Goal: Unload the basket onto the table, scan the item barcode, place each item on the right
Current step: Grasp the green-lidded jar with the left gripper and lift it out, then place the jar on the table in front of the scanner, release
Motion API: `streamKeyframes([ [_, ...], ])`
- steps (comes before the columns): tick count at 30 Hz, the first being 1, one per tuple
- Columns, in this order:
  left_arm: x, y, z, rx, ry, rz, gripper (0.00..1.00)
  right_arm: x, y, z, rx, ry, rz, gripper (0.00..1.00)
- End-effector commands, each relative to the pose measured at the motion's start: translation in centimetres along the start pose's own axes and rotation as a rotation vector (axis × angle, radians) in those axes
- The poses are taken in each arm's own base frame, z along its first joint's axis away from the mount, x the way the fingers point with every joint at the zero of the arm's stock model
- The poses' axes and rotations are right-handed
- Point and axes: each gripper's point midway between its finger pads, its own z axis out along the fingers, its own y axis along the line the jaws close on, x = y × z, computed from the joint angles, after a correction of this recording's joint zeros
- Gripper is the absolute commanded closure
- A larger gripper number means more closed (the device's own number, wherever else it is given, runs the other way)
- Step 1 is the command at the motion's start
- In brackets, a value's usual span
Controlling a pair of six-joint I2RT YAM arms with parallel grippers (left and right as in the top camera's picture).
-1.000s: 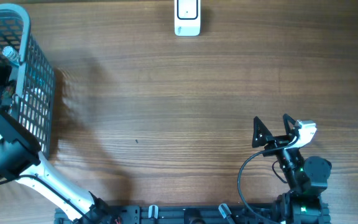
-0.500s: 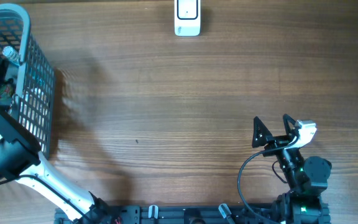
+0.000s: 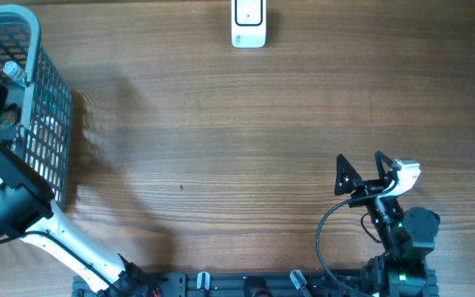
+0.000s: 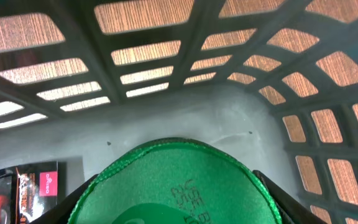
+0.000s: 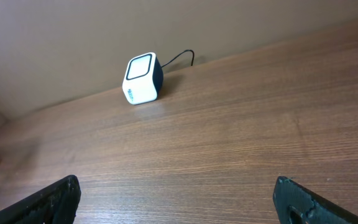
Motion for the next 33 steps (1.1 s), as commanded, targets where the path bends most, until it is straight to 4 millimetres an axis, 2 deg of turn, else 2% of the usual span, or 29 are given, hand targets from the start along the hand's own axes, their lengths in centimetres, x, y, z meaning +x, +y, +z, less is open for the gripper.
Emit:
streamKeyframes([
  [1, 1.7, 1.0, 0.9, -0.044, 0.061, 0.028, 0.45, 0.1, 0.3, 0.0, -0.018, 0.005, 0.010, 0.00],
  [5, 1.0, 1.0, -1.1, -0.037, 0.053, 0.026, 0.49, 0.1, 0.3, 0.0, -0.018, 0.005, 0.005, 0.00],
  [9, -1.8, 0.3, -6.2, 0.019, -0.020, 0.006, 0.48, 0.1, 0.3, 0.0, -0.018, 0.005, 0.003, 0.00],
  [12, -4.6, -0.2, -12.7, 0.092, -0.115, -0.020, 0.46, 0.2, 0.3, 0.0, -0.017, 0.005, 0.003, 0.00],
  [14, -6.6, -0.3, -17.9, 0.157, -0.198, -0.043, 0.46, 0.2, 0.3, 0.0, -0.018, 0.006, 0.003, 0.00],
  [16, -7.2, -0.6, -20.5, 0.205, -0.229, -0.050, 0.45, 0.2, 0.3, 0.0, -0.018, 0.006, 0.003, 0.00],
  [19, -7.4, -1.6, -25.6, 0.345, -0.250, -0.055, 0.46, 0.2, 0.3, 0.0, -0.017, 0.005, 0.003, 0.00],
  [20, -7.0, -2.5, -28.1, 0.424, -0.250, -0.049, 0.45, 0.2, 0.3, 0.0, -0.018, 0.006, 0.003, 0.00],
  [21, -6.1, -3.8, -30.6, 0.510, -0.241, -0.047, 0.46, 0.2, 0.3, 0.0, -0.018, 0.006, 0.003, 0.00],
  [24, -2.9, -7.4, -34.0, 0.636, -0.204, 0.030, 0.45, 0.2, 0.3, 0.0, -0.018, 0.006, 0.003, 0.00],
  [25, 0.1, -10.1, -35.4, 0.699, -0.161, 0.084, 0.44, 0.2, 0.3, 0.0, -0.018, 0.006, 0.004, 0.00],
  [28, 4.8, -13.9, -38.0, 0.807, -0.103, 0.174, 0.44, 0.2, 0.3, 0.0, -0.018, 0.006, 0.004, 0.00],
  [30, 10.2, -17.5, -40.5, 0.908, -0.039, 0.264, 0.43, 0.2, 0.3, 0.0, -0.018, 0.006, 0.003, 0.00],
  [31, 13.5, -19.2, -41.3, 0.945, 0.005, 0.318, 0.43, 0.2, 0.3, 0.0, -0.018, 0.006, 0.004, 0.00],
  [32, 17.6, -21.2, -41.5, 0.972, 0.061, 0.387, 0.42, 0.2, 0.3, 0.0, -0.018, 0.006, 0.003, 0.00],
  [33, 19.7, -21.9, -41.2, 0.972, 0.089, 0.420, 0.41, 0.2, 0.3, 0.0, -0.018, 0.006, 0.004, 0.00],
])
